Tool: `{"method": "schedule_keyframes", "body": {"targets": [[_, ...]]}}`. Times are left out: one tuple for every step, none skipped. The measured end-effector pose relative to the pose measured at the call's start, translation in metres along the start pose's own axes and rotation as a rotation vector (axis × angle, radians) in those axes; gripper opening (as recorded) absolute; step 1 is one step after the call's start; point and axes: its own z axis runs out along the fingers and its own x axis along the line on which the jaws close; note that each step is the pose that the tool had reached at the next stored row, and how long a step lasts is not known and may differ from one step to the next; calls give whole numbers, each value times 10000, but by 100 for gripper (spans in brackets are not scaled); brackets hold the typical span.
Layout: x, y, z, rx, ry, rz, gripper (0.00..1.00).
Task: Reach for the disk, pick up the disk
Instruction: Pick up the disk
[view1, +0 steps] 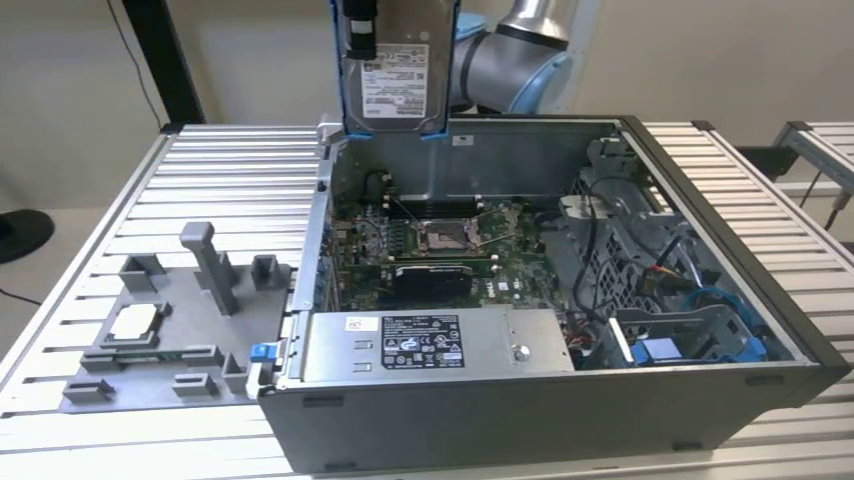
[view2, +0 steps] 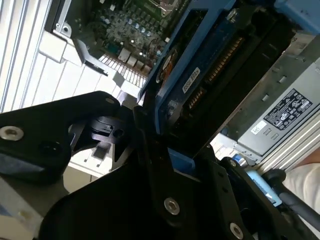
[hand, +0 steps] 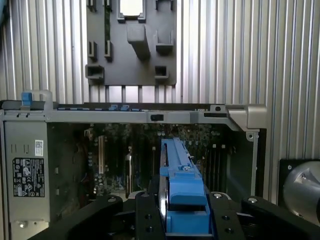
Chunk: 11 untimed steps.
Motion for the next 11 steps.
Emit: {"method": "schedule_keyframes", "body": {"targets": [[-1,-37,0,0,-1,0,0],[-1,-78,0,0,-1,-1,0],[-2,-115,0,0,0,-1,0],[-3,-154,0,0,-1,0,0],[-4,-192,0,0,0,0,0],[-4,-232,0,0,-1,-1,0],[-5,-272,0,0,0,0,0],[-6,-311,0,-1,0,1,0],[-7,-350,0,0,0,-1,0],[-7,-389,0,0,-1,-1,0],[-8,-427,0,-1,0,0,0]]}}
